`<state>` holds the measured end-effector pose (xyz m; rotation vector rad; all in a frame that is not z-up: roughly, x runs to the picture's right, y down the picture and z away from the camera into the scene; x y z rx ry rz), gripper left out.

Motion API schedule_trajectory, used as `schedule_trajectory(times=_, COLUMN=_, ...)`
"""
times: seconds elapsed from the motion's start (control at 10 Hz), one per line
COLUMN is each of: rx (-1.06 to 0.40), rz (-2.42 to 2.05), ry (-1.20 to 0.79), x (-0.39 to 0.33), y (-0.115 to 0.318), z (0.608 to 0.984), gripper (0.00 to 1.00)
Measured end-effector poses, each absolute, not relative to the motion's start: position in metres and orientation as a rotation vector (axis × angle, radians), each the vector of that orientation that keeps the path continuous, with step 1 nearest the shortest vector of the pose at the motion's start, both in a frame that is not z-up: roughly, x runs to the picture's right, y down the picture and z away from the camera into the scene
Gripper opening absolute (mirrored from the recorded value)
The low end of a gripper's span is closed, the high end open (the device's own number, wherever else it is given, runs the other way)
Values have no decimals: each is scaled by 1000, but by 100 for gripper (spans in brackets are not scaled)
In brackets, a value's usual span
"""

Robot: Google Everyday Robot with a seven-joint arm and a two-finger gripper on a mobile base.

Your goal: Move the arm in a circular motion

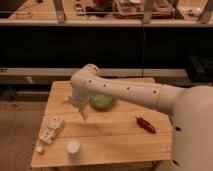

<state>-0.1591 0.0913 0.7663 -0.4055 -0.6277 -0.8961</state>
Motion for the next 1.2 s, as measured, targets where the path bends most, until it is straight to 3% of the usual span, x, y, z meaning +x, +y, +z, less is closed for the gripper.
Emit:
schedule_trajectory(times=0.3, rx=-398, rz=-928, ry=-465, x=-108, y=49, z=831, gripper=80)
schedule_trajectory(times=0.5, rx=-437, rz=-903, ry=-312, x=-32, y=26, z=841, gripper=80)
schedule_trajectory(times=0.9, rx=-575, rz=-818, ry=-38, x=113, y=30, z=777, gripper=80)
schedule_trajectory(times=1.2, rx=-648, rz=-770, ry=-40, x=116, y=70, z=714, gripper=80)
